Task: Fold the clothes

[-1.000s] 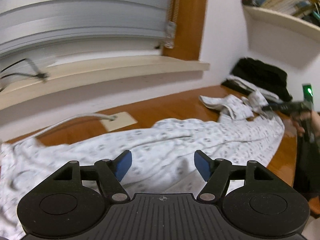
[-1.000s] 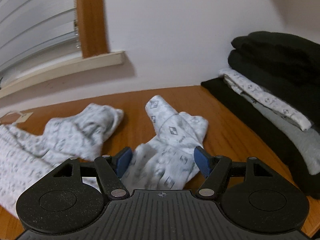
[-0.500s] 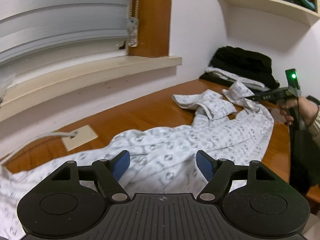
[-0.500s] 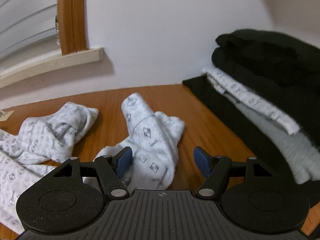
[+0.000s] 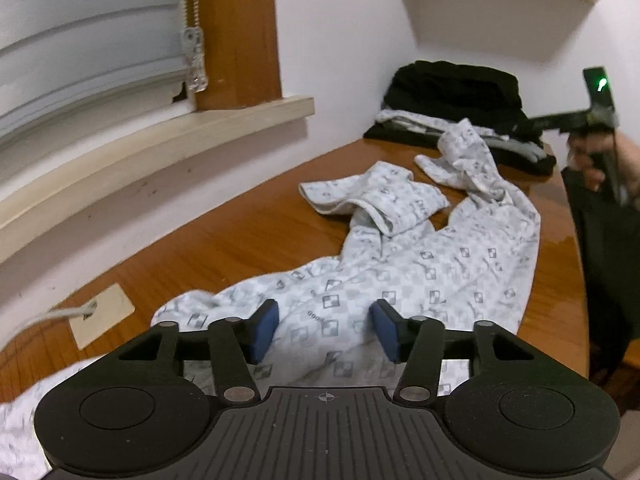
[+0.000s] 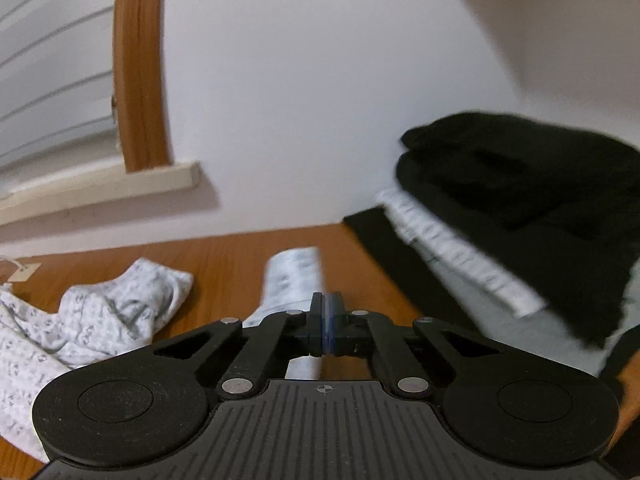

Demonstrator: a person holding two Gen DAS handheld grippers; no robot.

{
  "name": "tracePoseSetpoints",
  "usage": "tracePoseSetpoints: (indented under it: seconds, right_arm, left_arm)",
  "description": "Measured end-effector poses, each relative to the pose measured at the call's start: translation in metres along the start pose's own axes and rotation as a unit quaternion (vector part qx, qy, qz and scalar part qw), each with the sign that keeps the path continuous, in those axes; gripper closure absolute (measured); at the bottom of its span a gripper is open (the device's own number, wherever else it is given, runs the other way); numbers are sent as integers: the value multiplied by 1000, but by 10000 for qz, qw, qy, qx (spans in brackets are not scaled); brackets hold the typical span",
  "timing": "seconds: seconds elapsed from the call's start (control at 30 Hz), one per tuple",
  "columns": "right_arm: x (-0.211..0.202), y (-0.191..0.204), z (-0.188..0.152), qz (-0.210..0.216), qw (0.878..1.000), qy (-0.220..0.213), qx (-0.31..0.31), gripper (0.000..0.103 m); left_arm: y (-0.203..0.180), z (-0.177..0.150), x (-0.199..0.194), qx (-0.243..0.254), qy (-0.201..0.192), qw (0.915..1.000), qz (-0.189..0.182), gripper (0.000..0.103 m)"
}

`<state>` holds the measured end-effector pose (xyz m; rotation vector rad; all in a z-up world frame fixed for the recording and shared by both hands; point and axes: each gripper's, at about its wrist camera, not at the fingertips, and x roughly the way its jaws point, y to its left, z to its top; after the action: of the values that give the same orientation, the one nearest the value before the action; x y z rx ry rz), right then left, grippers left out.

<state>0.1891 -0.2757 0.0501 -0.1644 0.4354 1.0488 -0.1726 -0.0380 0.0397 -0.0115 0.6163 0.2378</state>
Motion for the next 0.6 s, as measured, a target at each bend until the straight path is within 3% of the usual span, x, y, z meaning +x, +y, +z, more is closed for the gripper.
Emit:
tracePoseSetpoints:
  seconds: [0.1,0.2,0.27,0.33,0.4,0.47,0.6]
  right_arm:
    - [-8,-9,-2,73,10000,13,58,101]
    - [-15,-19,-3,146,9998,27,115,93]
    - [-20,-25,-5,194,9997,36,154,66]
    - [-13,-12,-8,379,9992,127,28,57]
    - [-3,3,-11,582,9980,229,-119,56]
    - [10,21,-13,491,9972,367,-438,49]
    - [36,39,-9,335,9953,558,-718,48]
  left_arm:
    - [-5,4,4,75,-7,9999,-83,39]
    - [-13,6,10,169,12,9997,-152,38]
    - [-18,6,13,237,42,9996,-177,38]
    - [-21,7,17,309,75,9993,-173,38]
    - [-23,8,20,341,101,9992,-177,38]
    - [-24,10,23,367,130,9990,-207,38]
    - [-25,15,31,389,180,9987,-265,38]
